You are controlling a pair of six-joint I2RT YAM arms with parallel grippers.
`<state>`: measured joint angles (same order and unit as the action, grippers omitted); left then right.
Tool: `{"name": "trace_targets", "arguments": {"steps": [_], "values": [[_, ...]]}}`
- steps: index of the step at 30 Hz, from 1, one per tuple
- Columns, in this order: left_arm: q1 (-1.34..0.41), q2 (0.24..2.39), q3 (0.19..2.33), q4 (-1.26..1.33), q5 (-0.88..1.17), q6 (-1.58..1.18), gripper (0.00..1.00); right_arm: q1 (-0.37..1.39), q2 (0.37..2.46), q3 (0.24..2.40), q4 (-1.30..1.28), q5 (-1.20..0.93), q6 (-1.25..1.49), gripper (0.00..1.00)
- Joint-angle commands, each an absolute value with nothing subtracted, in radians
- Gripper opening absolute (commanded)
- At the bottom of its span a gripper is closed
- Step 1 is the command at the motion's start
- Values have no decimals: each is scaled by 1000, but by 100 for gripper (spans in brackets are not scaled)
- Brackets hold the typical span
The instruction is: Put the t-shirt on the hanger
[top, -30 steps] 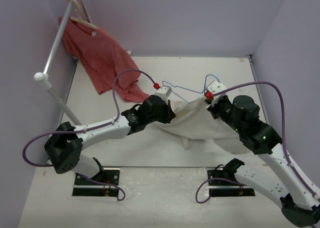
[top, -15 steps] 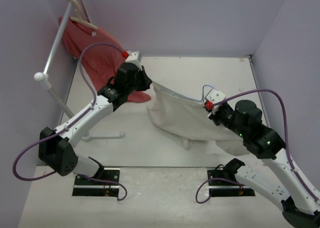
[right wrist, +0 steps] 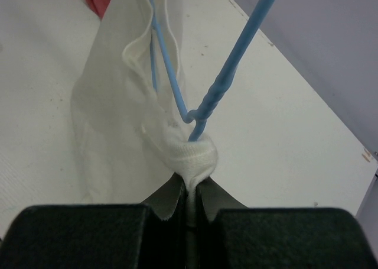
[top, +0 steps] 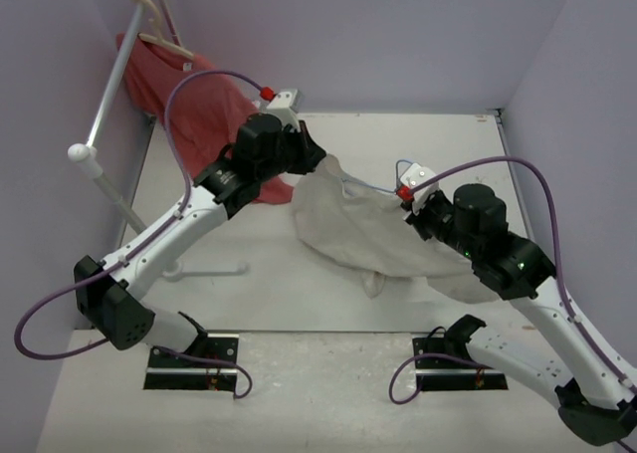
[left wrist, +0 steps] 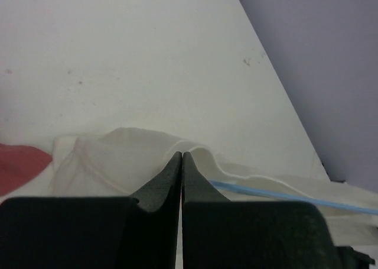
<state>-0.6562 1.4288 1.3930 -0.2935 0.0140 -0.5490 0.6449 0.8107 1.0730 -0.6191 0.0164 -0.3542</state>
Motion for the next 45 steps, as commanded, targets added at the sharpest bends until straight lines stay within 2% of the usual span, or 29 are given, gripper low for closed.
{"name": "trace_targets", "arguments": {"steps": [1, 3, 10, 14, 17, 20, 22, 26, 28, 32, 33, 38, 45], "values": [[-794, 1401, 1409, -247, 7, -559, 0, 641, 880, 1150, -437, 7, -281, 0], [-846, 1401, 1440, -252, -12, -557, 0, 642, 923, 1159, -382, -27, -249, 0], [-925, 1420, 1674, -368, -107, -504, 0, 643, 911, 1192, -125, 51, -117, 0], [-936, 1497, 1963, -486, -151, -441, 0, 629, 878, 1144, 24, 6, -44, 0], [-936, 1555, 2092, -680, -308, -431, 0, 629, 883, 1139, -43, 27, -48, 0], [-931, 1421, 1884, -671, -514, -524, 0, 624, 808, 988, 67, 19, -53, 0], [-903, 1327, 1704, -624, -594, -582, 5, 616, 752, 856, 206, 6, -44, 0], [-873, 1267, 1620, -594, -627, -586, 15, 608, 663, 707, 362, -58, -40, 0], [-867, 1269, 1636, -577, -599, -554, 21, 606, 636, 679, 386, -60, -44, 0], [-848, 1349, 1681, -562, -425, -471, 46, 606, 586, 648, 405, -59, -62, 0], [-844, 1369, 1678, -552, -384, -464, 49, 606, 577, 646, 405, -57, -60, 0], [-841, 1449, 1672, -566, -345, -495, 47, 605, 559, 654, 383, -58, -52, 0], [-827, 1435, 1614, -461, -240, -507, 47, 606, 552, 677, 331, -75, -62, 0]]}}
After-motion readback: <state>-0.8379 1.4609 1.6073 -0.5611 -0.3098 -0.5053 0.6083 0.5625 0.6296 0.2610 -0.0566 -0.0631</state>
